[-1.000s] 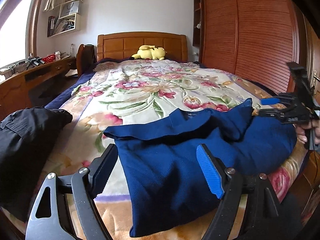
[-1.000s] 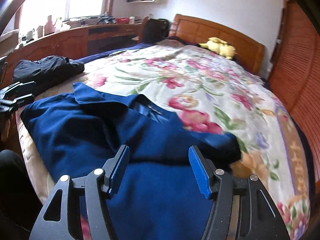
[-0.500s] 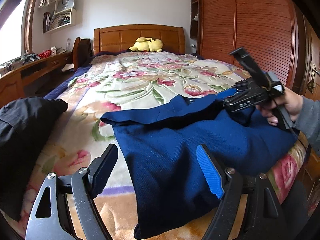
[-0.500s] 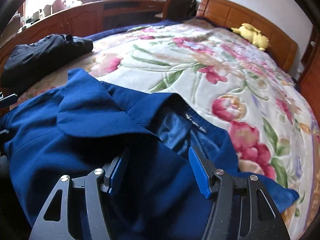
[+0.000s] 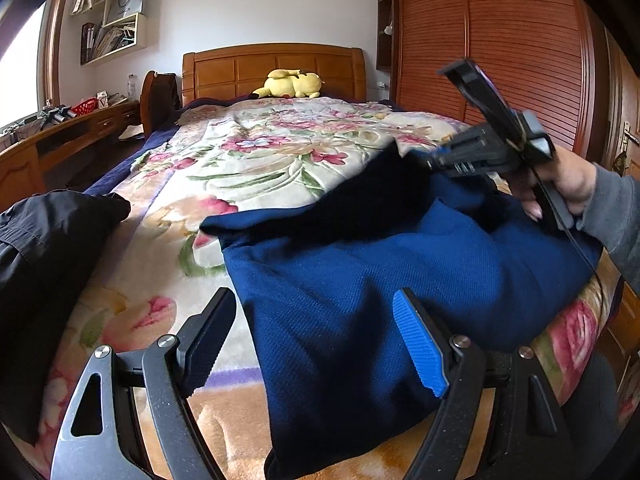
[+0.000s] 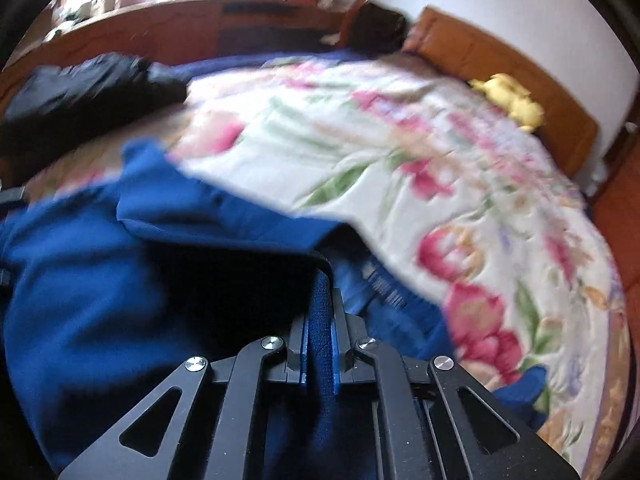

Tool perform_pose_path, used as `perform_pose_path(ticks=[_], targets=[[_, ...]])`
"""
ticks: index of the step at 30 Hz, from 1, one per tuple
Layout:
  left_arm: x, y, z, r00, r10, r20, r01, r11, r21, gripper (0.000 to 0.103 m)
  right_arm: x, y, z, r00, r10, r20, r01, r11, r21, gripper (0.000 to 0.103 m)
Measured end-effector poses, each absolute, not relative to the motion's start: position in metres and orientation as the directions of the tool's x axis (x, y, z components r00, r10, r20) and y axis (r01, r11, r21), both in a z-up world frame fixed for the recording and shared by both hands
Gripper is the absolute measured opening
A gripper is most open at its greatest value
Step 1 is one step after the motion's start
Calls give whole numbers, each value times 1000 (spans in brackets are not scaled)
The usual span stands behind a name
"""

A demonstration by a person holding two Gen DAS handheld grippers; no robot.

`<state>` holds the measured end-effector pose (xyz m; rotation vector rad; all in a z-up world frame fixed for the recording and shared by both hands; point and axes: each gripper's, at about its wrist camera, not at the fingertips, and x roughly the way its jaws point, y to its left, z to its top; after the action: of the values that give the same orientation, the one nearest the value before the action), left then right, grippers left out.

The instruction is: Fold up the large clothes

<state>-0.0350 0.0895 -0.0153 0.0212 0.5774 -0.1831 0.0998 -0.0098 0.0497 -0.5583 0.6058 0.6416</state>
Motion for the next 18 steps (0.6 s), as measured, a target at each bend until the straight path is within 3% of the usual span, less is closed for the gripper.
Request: perform_pose_path(ticks=[7,9,14,18], targets=[[-33,88,-17,819,-149,-555,167,986,-18,81,145,2,59,762,269,-589,-529,783,-327,8],[-34,89,-17,819,-147,-555,164,986,-18,81,162,4,54,753,229,-617,-494,817,-298,21],[-34,90,-16,822,-152,-549,169,985,-20,81,167,-12,59,778,200,-596,-435,855,-280,68],[-36,89,-16,823,-155,-547,172,985,-19,81,160,-53,70,811,165,-562,-374,884,-281,70]])
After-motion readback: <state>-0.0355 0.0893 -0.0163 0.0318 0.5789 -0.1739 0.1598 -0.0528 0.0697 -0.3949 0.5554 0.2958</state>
